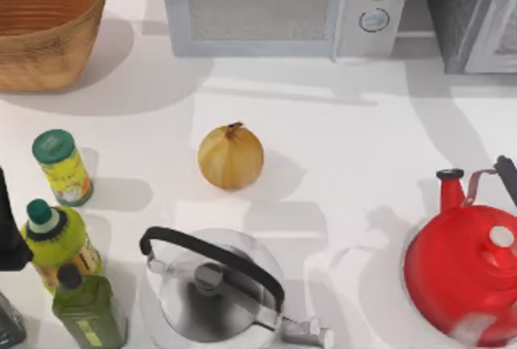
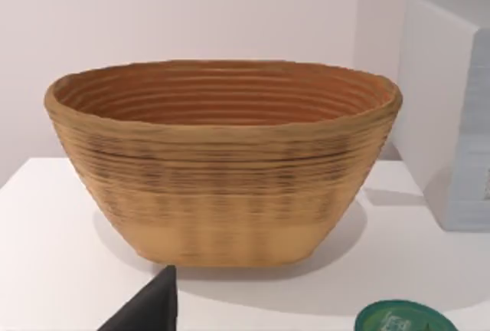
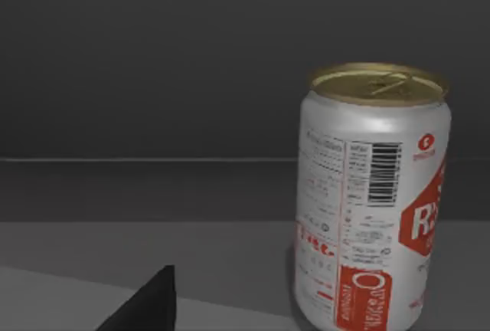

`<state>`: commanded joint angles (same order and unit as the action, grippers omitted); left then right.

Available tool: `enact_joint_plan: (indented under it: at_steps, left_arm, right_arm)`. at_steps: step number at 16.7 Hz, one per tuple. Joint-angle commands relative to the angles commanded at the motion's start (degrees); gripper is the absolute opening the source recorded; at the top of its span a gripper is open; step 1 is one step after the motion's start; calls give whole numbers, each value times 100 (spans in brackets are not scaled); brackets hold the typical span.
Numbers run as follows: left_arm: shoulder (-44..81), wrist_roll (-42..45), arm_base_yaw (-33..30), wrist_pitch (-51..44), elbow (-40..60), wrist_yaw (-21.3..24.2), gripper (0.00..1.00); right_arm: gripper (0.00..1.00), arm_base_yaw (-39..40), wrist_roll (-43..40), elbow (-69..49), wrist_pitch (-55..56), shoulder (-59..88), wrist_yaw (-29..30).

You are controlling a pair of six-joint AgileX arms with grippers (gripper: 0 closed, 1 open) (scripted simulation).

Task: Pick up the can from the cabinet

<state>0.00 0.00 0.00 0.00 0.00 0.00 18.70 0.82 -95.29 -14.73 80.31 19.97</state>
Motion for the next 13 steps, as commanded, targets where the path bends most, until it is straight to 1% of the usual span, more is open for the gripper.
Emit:
enact_joint_plan:
  at_steps: [3, 10, 13]
  left_arm:
    - [0, 0, 0, 0, 0, 0, 100]
    - [0, 0, 0, 0, 0, 0, 100]
    - [0, 0, 0, 0, 0, 0, 100]
  right_arm:
    - [100, -49, 1, -99, -10, 78, -46]
    - [100, -347, 3, -1076, 78, 1152, -328]
    - [100, -362, 3, -1127, 82, 1205, -343]
